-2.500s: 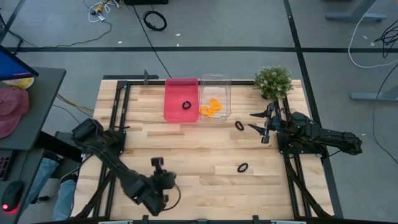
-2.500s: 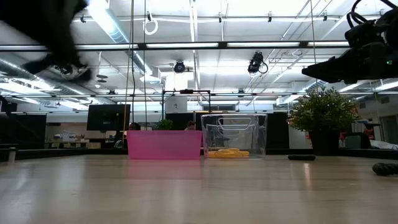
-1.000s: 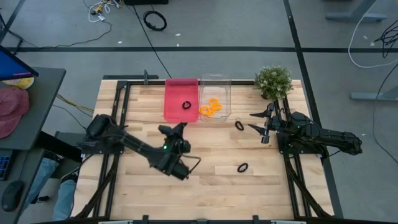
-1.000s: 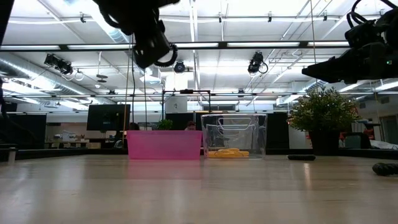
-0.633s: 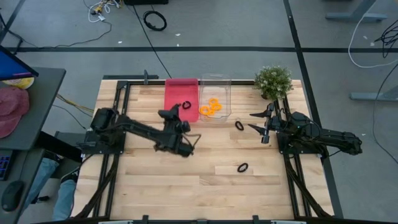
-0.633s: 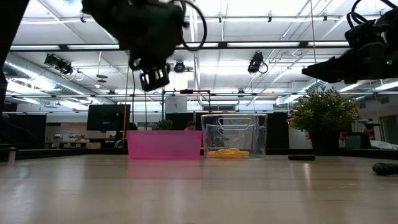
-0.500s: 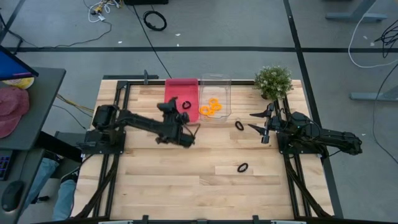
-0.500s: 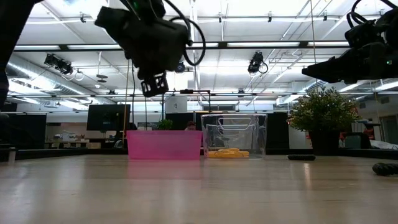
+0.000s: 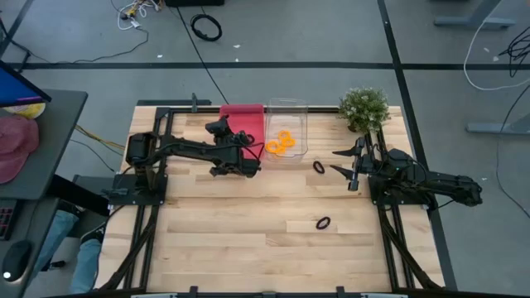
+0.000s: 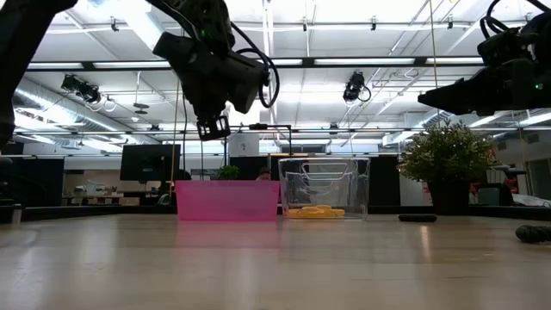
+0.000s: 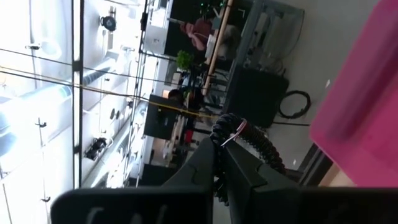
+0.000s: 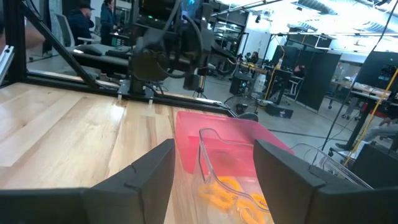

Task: Sort spring keychains
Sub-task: Put the black spring keychain into the red bin

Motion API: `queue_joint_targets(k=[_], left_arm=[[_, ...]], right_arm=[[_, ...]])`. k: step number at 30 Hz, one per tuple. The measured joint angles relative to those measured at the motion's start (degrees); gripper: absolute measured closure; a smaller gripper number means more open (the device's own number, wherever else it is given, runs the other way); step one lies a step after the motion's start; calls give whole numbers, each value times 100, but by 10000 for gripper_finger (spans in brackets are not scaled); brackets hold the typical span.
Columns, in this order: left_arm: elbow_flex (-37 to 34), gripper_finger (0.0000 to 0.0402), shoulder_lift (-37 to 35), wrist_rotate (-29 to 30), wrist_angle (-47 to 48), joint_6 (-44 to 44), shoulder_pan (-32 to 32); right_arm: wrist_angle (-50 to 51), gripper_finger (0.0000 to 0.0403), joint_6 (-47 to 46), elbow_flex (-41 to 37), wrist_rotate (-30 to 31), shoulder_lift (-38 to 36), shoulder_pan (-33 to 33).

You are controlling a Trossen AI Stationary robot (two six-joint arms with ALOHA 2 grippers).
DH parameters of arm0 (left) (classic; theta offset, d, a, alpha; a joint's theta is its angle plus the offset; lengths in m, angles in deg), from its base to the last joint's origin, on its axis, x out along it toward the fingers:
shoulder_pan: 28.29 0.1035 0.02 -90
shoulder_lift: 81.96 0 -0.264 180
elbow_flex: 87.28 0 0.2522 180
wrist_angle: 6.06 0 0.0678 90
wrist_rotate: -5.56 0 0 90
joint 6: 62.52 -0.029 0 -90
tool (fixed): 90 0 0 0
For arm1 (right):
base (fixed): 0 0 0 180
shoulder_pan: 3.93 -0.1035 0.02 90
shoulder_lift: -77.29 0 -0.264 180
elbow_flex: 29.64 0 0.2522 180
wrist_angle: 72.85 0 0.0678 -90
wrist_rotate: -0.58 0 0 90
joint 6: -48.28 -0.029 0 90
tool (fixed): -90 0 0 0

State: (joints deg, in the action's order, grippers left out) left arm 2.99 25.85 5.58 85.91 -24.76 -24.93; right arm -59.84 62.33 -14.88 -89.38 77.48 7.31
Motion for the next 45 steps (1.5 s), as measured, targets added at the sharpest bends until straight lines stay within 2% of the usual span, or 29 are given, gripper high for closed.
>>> queue_joint_targets(k=[12,17,22,29,33,38,45], left_arm=[[0,382,0,0,-7,-209,141],[0,371,0,1,-262,-366,408],[2,305,0,0,-385,-418,666],[0,185,0,0,-417,-400,504],[0,135,0,0,-475,-402,465],[0,103,0,0,-707,-404,503],[-2,97,0,-263,-1147,-746,515]], right_arm=[[-2,182,-1,0,0,0,1],[0,182,-2,0,-2,0,2],[0,182,-2,0,0,0,2],[-1,182,-1,0,-2,0,0],[0,182,0,0,0,0,2],[-1,182,0,0,-2,0,2],[-2,182,-2,0,0,0,0]])
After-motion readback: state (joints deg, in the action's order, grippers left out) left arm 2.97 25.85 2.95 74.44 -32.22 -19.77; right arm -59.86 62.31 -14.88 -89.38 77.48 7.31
